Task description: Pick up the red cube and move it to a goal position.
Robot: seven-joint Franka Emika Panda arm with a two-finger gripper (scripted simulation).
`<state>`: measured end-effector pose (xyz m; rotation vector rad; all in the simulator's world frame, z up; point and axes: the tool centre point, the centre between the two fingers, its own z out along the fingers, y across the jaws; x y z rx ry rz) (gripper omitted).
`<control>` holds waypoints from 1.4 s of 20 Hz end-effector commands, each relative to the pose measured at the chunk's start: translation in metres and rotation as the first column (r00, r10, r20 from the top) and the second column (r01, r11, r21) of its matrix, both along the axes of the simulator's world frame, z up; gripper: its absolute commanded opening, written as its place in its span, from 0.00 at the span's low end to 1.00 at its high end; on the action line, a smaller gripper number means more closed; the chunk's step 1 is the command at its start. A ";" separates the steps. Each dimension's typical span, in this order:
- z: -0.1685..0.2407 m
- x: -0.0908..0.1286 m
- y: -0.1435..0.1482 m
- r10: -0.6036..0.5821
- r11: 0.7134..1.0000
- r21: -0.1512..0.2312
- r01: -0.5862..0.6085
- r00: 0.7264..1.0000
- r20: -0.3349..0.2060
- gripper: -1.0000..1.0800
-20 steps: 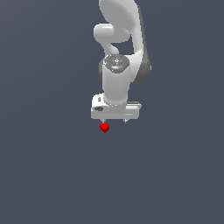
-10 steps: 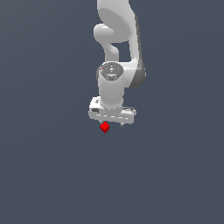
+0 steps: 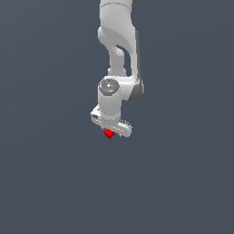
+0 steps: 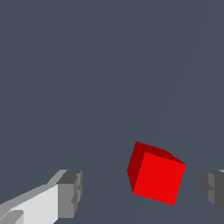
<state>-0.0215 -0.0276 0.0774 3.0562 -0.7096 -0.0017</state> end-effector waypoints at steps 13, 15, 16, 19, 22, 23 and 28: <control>-0.055 -0.025 -0.015 -0.283 0.959 0.002 0.283 0.959 0.002 0.96; -0.057 -0.025 -0.015 -0.291 0.957 0.003 0.291 0.957 0.002 0.96; -0.057 -0.025 -0.015 -0.292 0.956 0.003 0.292 0.956 0.002 0.96; -0.057 -0.025 -0.015 -0.292 0.956 0.003 0.292 0.956 0.002 0.00; -0.057 -0.025 -0.015 -0.292 0.956 0.003 0.292 0.956 0.002 0.00; -0.057 -0.025 -0.015 -0.292 0.956 0.003 0.292 0.956 0.002 0.00; -0.057 -0.025 -0.015 -0.291 0.957 0.003 0.291 0.957 0.003 0.00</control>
